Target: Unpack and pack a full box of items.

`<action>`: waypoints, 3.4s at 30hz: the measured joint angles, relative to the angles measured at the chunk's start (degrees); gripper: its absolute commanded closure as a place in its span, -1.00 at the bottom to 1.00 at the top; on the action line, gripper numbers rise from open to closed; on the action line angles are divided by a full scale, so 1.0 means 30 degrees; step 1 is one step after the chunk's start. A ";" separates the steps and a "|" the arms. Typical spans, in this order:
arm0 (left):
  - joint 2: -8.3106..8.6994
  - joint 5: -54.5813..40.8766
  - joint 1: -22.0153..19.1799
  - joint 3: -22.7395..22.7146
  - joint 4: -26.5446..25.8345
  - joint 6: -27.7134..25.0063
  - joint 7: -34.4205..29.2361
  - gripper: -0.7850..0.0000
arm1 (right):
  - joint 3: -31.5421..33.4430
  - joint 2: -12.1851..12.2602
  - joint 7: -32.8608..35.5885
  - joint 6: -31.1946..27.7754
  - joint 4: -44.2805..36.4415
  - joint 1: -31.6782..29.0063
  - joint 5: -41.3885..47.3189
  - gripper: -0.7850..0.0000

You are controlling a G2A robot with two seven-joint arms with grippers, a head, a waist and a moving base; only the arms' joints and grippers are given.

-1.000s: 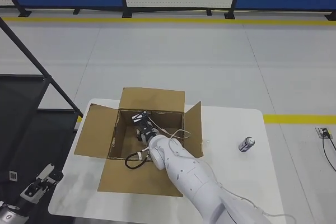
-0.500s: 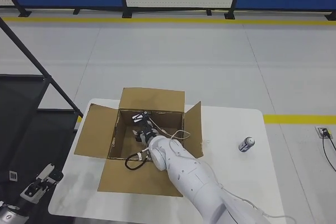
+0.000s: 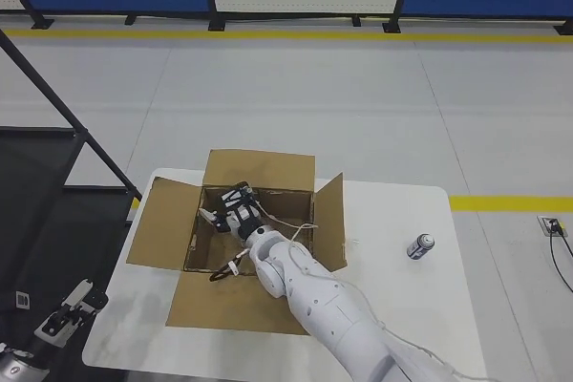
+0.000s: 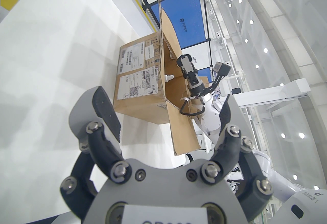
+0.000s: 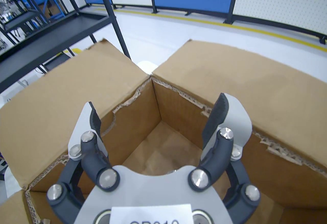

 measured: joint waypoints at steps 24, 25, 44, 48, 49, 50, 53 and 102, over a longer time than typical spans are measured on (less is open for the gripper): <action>0.0000 0.0000 0.0000 0.0000 0.0000 0.0000 0.0000 -1.00 | 0.8470 0.5378 0.3622 0.3276 -2.4659 -1.4131 -0.9648 -1.00; 0.0000 0.0000 0.0000 0.0000 0.0000 0.0000 0.0000 -1.00 | 0.9124 0.5514 0.3342 0.3626 -2.5816 -1.5130 -0.9904 -1.00; 0.0000 0.0000 0.0000 0.0000 0.0000 0.0000 0.0000 -1.00 | 1.6735 0.6364 1.1569 0.6894 -2.3042 -1.6908 -1.1657 -1.00; 0.0000 0.0000 0.0000 0.0000 0.0000 0.0000 0.0000 -1.00 | 1.7595 0.6484 1.0590 0.5767 -2.0162 -1.5715 -0.9971 -0.64; 0.0000 0.0000 0.0000 0.0000 0.0000 0.0000 0.0000 -1.00 | 1.7815 0.6524 1.0238 0.5428 -1.9351 -1.5368 -0.9531 0.15; 0.0000 0.0000 0.0000 0.0000 0.0000 0.0000 0.0000 -1.00 | 1.7952 0.6550 0.9989 0.5190 -1.8780 -1.5129 -0.9222 0.36; 0.0000 0.0000 0.0000 0.0000 0.0000 0.0000 0.0000 -1.00 | 1.8324 0.6645 0.9266 0.4643 -1.7204 -1.4436 -0.8506 0.86; 0.0000 0.0000 0.0000 0.0000 0.0000 0.0000 0.0000 -1.00 | 0.2994 0.3379 1.6901 0.7103 -1.6545 -0.5763 -1.0346 1.00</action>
